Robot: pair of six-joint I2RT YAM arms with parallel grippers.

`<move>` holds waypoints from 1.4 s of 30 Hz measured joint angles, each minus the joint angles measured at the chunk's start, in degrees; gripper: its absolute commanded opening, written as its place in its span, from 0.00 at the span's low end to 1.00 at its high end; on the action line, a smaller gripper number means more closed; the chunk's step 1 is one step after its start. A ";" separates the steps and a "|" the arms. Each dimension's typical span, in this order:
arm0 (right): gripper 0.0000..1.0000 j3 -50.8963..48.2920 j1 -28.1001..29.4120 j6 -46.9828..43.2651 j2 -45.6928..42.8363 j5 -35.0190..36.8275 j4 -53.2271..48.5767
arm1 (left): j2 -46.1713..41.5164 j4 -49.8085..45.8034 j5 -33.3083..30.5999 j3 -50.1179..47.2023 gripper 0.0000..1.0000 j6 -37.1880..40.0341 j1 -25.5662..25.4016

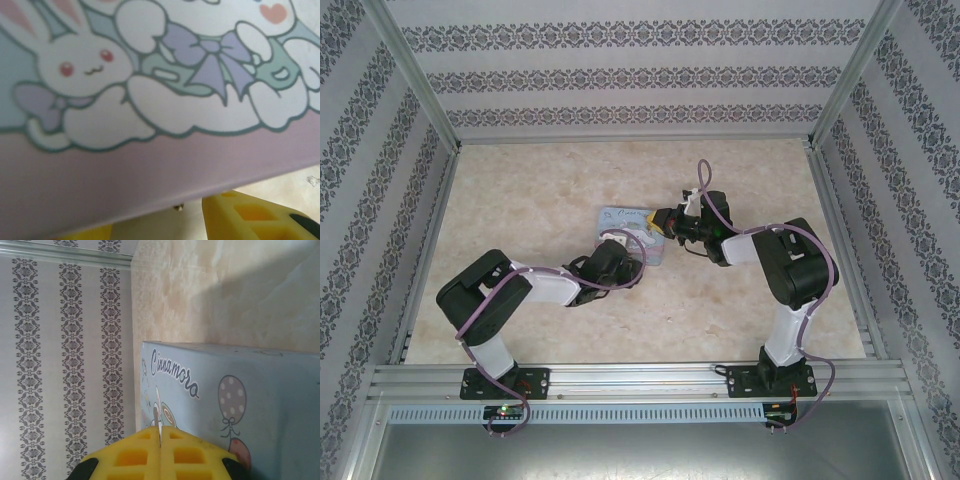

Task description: Unlock a padlock with a key

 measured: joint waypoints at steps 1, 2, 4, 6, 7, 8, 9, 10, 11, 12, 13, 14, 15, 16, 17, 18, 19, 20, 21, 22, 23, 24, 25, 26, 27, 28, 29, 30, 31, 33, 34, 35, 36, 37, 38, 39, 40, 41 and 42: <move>0.00 0.00 0.00 0.02 0.07 0.00 0.07 | -0.02 0.04 -0.44 -0.07 0.51 0.00 0.00; 0.00 0.00 0.00 0.02 0.09 -0.02 0.17 | -0.02 0.09 -0.63 -0.07 0.51 -0.02 0.00; 0.00 0.00 0.00 0.04 0.17 -0.11 0.39 | 0.00 0.09 -0.96 -0.07 0.51 0.00 0.00; 0.00 0.00 0.00 0.07 0.22 -0.17 0.42 | 0.02 0.24 -1.03 -0.04 0.52 0.00 0.00; 0.00 0.00 0.00 0.09 0.22 -0.17 0.42 | 0.15 0.37 -1.01 0.00 0.53 0.02 0.00; 0.00 0.00 0.00 0.15 0.22 -0.17 0.42 | 0.31 0.42 -0.94 0.15 0.53 0.07 0.00; 0.00 0.00 0.00 0.17 0.22 -0.17 0.44 | 0.39 0.39 -0.83 0.33 0.53 0.20 0.02; 0.00 0.02 0.00 0.17 0.26 -0.17 0.44 | 0.55 0.42 -0.48 0.50 0.54 0.24 0.04; 0.00 0.02 0.00 0.20 0.26 -0.17 0.44 | 0.66 0.48 -0.20 0.68 0.54 0.31 0.04; 0.00 0.07 0.00 0.20 0.26 -0.20 0.44 | 0.76 0.48 0.22 0.83 0.54 0.42 0.07; 0.00 0.13 0.00 0.20 0.28 -0.17 0.44 | 0.87 0.55 0.83 1.07 0.55 0.44 0.09; 0.00 0.15 0.00 0.20 0.33 -0.17 0.44 | 1.11 0.87 1.75 1.36 0.55 0.44 0.13; 0.00 0.22 0.00 0.22 0.42 -0.20 0.44 | 1.33 1.11 2.58 1.62 0.55 0.42 0.17; 0.00 0.35 0.00 0.22 0.52 -0.20 0.44 | 1.53 1.57 3.58 1.79 0.55 0.39 0.17; 0.00 0.44 0.00 0.24 0.59 -0.20 0.46 | 1.62 1.92 4.35 1.92 0.55 0.31 0.17; 0.00 0.48 0.00 0.24 0.66 -0.20 0.48 | 1.73 2.12 5.01 2.12 0.56 0.13 0.17; 0.00 0.55 0.00 0.24 0.70 -0.15 0.57 | 1.86 2.38 5.62 2.27 0.56 -0.09 0.20; 0.00 0.61 -0.02 0.24 0.79 -0.15 0.66 | 2.08 2.75 6.12 2.34 0.56 -0.39 0.33; 0.00 0.68 0.00 0.24 0.90 -0.15 0.68 | 2.27 3.26 6.67 2.38 0.56 -0.79 0.44; 0.00 0.76 0.00 0.24 1.03 -0.15 0.87 | 2.47 3.85 7.17 2.40 0.56 -1.42 0.44; 0.00 0.76 0.00 0.24 1.11 -0.13 1.05 | 2.64 4.39 7.63 2.40 0.56 -2.03 0.48; 0.00 0.76 -0.07 0.24 1.14 -0.13 1.07 | 2.80 4.90 8.00 2.40 0.56 -2.64 0.66; 0.00 0.76 -0.11 0.24 1.14 -0.15 1.11 | 2.97 5.64 8.50 2.36 0.56 -3.39 0.81; 0.00 0.76 -0.22 0.24 1.14 -0.15 1.11 | 3.08 6.34 8.83 2.25 0.57 -4.39 0.90; 0.00 0.76 -0.26 0.24 1.14 -0.15 1.11 | 3.15 7.28 9.22 1.97 0.57 -5.16 1.09; 0.00 0.76 -0.33 0.24 1.14 -0.15 1.11 | 3.17 8.22 9.62 1.62 0.57 -6.14 1.27; 0.00 0.76 -0.33 0.24 1.14 -0.17 1.14 | 3.17 9.31 9.92 1.16 0.57 -7.13 1.53; 0.00 0.76 -0.33 0.24 1.14 -0.17 1.11 | 3.17 10.51 10.05 0.63 0.57 -8.02 1.75; 0.00 0.76 -0.33 0.24 1.14 -0.17 1.11 | 3.17 11.89 10.19 -0.02 0.57 -9.14 1.99; 0.00 0.76 -0.33 0.26 1.16 -0.17 1.14 | 3.19 14.71 10.34 -1.33 0.57 -11.26 2.36; 0.00 0.76 -0.33 0.31 1.18 -0.20 1.18 | 3.23 15.98 10.38 -1.88 0.57 -12.26 2.51; 0.00 0.76 -0.33 0.44 1.25 -0.22 1.27 | 3.37 17.27 10.45 -2.40 0.56 -13.35 2.64; 0.00 0.76 -0.33 0.59 1.27 -0.26 1.31 | 3.54 18.53 10.56 -2.91 0.56 -14.36 2.71; 0.00 0.76 -0.33 0.66 1.29 -0.28 1.31 | 3.76 19.52 10.56 -3.26 0.55 -15.19 2.71; 0.00 0.76 -0.33 0.68 1.29 -0.39 1.33 | 4.02 20.68 10.47 -3.63 0.55 -15.87 2.71; 0.00 0.76 -0.33 0.85 1.29 -0.42 1.31 | 4.17 21.57 10.34 -3.93 0.54 -16.61 2.73; 0.00 0.76 -0.33 0.90 1.29 -0.42 1.31 | 4.31 22.29 10.29 -4.17 0.54 -17.11 2.78; 0.00 0.76 -0.33 1.01 1.29 -0.44 1.31 | 4.52 23.04 10.14 -4.39 0.52 -17.68 2.86; 0.00 0.76 -0.33 1.07 1.29 -0.44 1.31 | 4.79 23.85 10.08 -4.63 0.51 -18.12 2.97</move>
